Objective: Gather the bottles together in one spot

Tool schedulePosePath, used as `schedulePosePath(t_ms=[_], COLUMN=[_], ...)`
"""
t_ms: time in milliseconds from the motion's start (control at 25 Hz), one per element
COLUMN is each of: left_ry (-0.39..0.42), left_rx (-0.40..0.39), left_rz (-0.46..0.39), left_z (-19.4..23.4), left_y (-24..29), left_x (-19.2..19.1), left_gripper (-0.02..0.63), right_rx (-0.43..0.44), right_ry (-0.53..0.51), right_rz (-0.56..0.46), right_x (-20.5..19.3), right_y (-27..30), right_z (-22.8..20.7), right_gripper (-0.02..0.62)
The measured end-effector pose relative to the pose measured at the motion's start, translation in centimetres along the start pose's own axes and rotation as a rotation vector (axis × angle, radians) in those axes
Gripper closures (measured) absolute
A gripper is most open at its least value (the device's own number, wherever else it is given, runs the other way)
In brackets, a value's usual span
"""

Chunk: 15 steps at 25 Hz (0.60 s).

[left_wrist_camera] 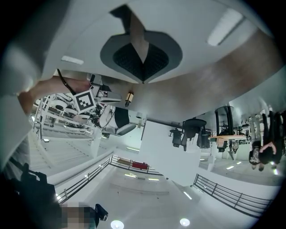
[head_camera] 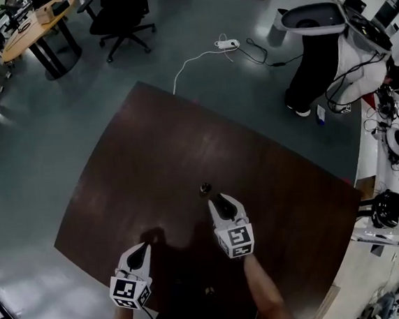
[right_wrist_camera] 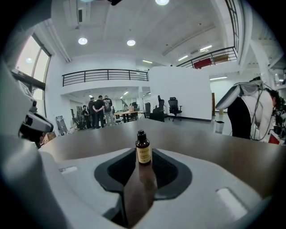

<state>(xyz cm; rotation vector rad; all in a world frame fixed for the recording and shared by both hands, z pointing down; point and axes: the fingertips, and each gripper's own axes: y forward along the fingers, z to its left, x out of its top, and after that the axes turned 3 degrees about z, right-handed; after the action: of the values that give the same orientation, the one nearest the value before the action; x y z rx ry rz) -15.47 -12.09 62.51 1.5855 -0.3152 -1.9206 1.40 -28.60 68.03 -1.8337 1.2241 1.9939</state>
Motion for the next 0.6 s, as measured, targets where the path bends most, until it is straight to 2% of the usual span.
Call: schedulePosePath(t_ms=[240, 600], left_ry=[-0.009, -0.011], left_rx=[0.008, 0.009], left_rz=[0.011, 0.023], left_z=[1.1, 1.9], left_y=[0.1, 0.1], left_x=[-0.1, -0.4], left_gripper=[0.606, 0.606], right_rx=[0.002, 0.010], right_ry=[-0.006, -0.043], right_rz=[0.015, 0.040], right_x=[0.1, 0.7], right_y=[2.0, 3.3], right_z=[0.2, 0.7], right_gripper=[0.403, 0.390])
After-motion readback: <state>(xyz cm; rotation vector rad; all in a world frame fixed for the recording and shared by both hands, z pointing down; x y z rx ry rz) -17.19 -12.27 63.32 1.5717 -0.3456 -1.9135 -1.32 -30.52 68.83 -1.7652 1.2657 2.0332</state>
